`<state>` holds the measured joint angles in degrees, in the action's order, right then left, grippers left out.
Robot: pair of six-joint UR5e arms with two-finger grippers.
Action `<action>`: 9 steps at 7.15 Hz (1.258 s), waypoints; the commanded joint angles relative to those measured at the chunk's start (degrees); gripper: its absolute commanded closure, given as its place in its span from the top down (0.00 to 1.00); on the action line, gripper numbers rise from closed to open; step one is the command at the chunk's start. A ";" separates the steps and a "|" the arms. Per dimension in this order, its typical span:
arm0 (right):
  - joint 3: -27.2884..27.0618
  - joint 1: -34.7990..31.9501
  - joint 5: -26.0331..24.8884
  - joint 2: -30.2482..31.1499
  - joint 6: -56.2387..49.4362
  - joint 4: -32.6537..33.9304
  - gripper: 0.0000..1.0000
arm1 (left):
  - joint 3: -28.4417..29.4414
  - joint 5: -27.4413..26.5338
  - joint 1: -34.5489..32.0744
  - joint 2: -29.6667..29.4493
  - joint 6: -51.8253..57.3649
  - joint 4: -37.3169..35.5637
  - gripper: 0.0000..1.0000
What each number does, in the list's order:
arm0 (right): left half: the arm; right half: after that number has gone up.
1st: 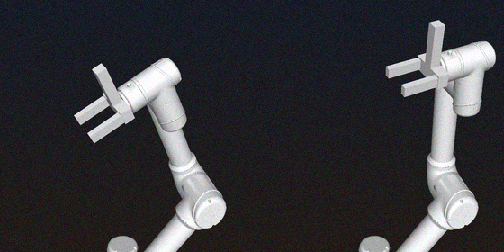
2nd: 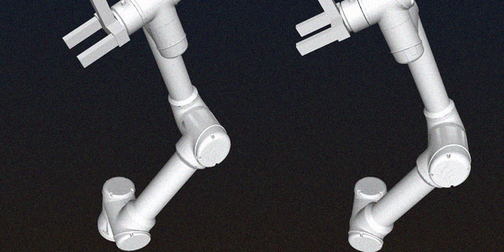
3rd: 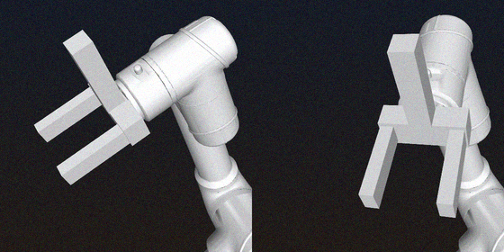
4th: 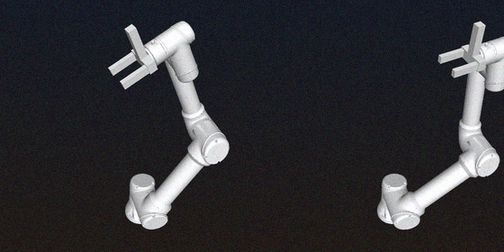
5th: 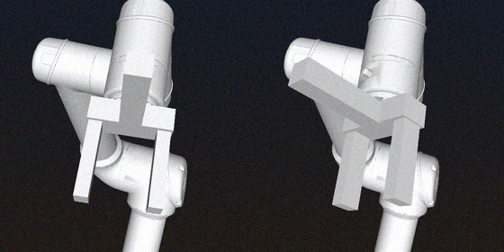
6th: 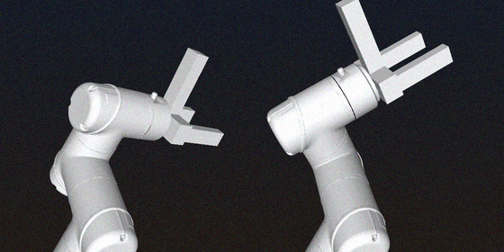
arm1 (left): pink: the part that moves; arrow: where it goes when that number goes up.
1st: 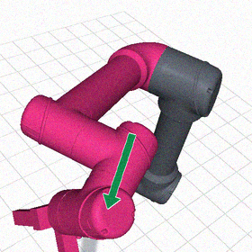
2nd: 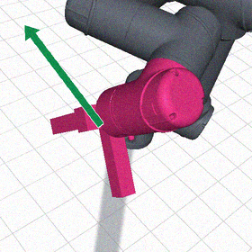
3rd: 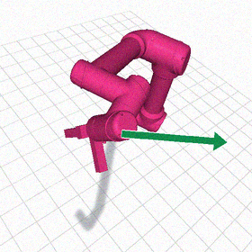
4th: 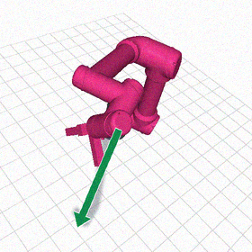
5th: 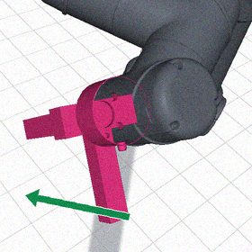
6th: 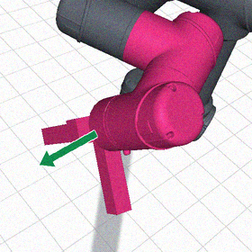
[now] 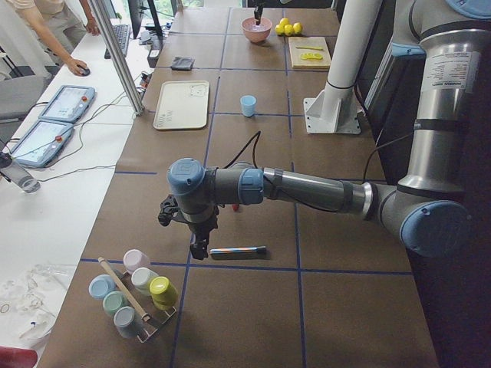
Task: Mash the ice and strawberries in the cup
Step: 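Carry the ice cube over the light-blue cup with the right gripper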
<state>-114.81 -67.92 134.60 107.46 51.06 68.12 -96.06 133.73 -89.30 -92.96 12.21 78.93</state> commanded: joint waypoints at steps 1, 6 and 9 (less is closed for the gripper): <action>-4.45 4.00 2.15 -8.44 15.83 0.00 0.03 | 0.09 1.17 0.00 0.06 -0.08 0.00 1.00; 2.62 29.19 -14.13 -43.40 49.18 7.78 0.04 | -0.44 3.38 0.00 1.12 0.18 2.37 1.00; 10.64 40.05 -26.14 -50.42 53.53 8.00 0.07 | -0.53 3.38 0.00 1.38 0.00 4.48 1.00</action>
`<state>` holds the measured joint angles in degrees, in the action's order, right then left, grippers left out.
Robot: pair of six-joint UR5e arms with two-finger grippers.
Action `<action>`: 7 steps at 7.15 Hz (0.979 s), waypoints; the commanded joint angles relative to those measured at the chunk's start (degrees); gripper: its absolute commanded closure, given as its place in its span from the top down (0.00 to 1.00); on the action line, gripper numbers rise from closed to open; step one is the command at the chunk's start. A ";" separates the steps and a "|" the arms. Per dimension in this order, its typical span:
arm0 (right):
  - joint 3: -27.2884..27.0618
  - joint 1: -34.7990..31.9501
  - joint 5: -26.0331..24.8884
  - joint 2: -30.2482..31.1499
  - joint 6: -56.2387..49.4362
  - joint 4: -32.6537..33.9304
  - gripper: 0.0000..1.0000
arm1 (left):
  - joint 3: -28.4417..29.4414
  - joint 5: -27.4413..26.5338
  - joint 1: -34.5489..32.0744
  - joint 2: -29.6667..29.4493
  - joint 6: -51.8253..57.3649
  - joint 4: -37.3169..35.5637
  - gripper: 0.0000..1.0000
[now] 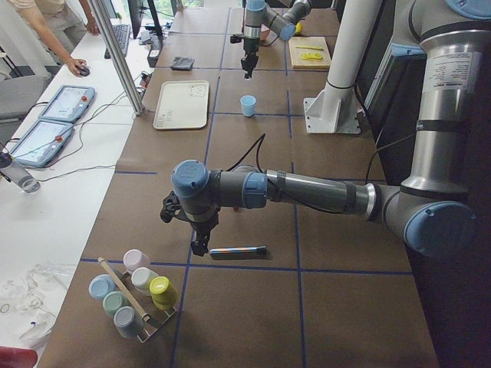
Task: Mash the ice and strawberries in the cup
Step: 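Carry the ice cube over the light-blue cup with the right gripper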
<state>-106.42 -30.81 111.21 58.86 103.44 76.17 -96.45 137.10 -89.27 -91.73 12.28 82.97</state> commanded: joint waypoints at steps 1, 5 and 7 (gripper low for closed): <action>3.84 3.38 -3.80 -3.56 1.14 -0.06 0.08 | -0.14 0.01 -0.03 0.33 0.11 0.44 1.00; 7.54 3.65 -4.16 -5.60 1.14 -0.23 0.73 | -0.14 0.01 -0.03 0.77 0.12 0.88 1.00; 7.55 3.65 -4.16 -5.78 1.15 -0.23 0.75 | -0.22 0.01 -0.03 0.77 0.03 0.88 1.00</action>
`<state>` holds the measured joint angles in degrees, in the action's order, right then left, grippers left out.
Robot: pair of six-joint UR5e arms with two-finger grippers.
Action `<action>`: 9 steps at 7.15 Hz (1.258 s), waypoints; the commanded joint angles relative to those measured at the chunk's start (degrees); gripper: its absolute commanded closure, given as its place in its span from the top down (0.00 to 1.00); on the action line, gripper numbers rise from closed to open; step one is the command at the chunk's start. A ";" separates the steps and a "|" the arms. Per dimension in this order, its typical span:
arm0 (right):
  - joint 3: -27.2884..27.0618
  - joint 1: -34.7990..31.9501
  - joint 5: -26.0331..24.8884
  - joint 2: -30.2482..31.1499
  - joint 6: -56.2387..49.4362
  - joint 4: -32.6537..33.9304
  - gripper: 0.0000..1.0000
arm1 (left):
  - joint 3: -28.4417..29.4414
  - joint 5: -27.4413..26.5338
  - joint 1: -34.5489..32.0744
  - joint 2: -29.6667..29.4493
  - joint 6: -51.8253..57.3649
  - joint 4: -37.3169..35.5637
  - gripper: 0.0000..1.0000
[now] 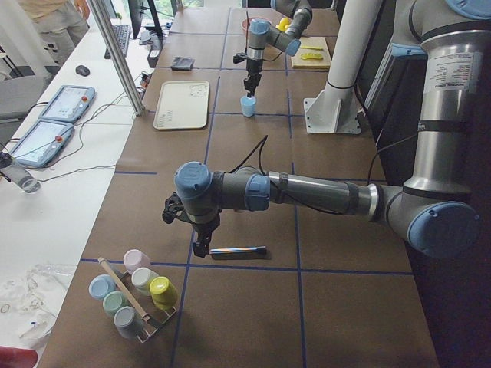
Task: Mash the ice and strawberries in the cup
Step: 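Carry the ice cube over the light-blue cup with the right gripper, then open the right gripper to drop the ice cube into the cup, then move the right gripper back toward the pink bowl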
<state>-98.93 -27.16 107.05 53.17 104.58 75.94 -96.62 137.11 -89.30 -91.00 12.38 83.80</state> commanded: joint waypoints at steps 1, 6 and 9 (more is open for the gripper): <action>-0.04 -0.08 0.00 0.01 0.01 -0.09 0.75 | -0.24 0.00 0.00 0.03 -0.16 0.04 1.00; -16.45 -19.44 18.13 25.85 -16.42 0.09 0.73 | -1.02 0.00 0.00 0.03 -0.33 0.04 1.00; -19.73 -35.63 24.77 45.74 -49.53 0.00 0.73 | -1.47 0.79 0.00 0.30 0.19 0.13 1.00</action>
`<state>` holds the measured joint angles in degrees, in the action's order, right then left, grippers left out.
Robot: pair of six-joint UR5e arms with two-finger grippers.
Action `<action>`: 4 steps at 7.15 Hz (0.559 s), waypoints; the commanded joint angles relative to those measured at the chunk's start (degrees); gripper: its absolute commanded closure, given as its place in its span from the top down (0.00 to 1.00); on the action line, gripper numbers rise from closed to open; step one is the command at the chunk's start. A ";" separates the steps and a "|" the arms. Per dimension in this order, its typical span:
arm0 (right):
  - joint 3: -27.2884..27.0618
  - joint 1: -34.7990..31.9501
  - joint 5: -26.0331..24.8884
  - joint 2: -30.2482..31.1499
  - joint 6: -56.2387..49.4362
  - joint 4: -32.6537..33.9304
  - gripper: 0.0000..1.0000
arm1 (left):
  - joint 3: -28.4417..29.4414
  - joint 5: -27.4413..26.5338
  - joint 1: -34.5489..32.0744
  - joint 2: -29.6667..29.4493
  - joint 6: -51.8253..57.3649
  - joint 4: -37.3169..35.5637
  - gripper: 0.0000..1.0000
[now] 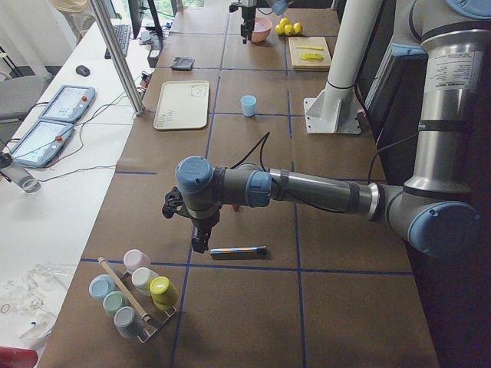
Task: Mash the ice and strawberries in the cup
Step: 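Move the right gripper back toward the pink bowl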
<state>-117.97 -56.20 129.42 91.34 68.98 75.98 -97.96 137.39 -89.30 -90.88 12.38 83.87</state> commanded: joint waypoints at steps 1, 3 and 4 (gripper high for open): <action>0.10 -10.38 2.50 11.62 -23.01 -0.13 0.73 | -0.12 0.43 0.00 0.36 0.45 2.94 1.00; 3.60 -15.93 2.33 15.70 -37.88 -0.13 0.75 | 0.75 0.43 0.09 3.16 0.36 11.02 1.00; 5.71 -17.35 1.63 16.32 -45.78 -0.22 0.76 | 0.76 0.51 0.09 3.34 0.19 11.66 1.00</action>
<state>-114.79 -71.09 131.62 106.25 32.94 75.83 -97.36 137.83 -89.22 -88.23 12.72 93.38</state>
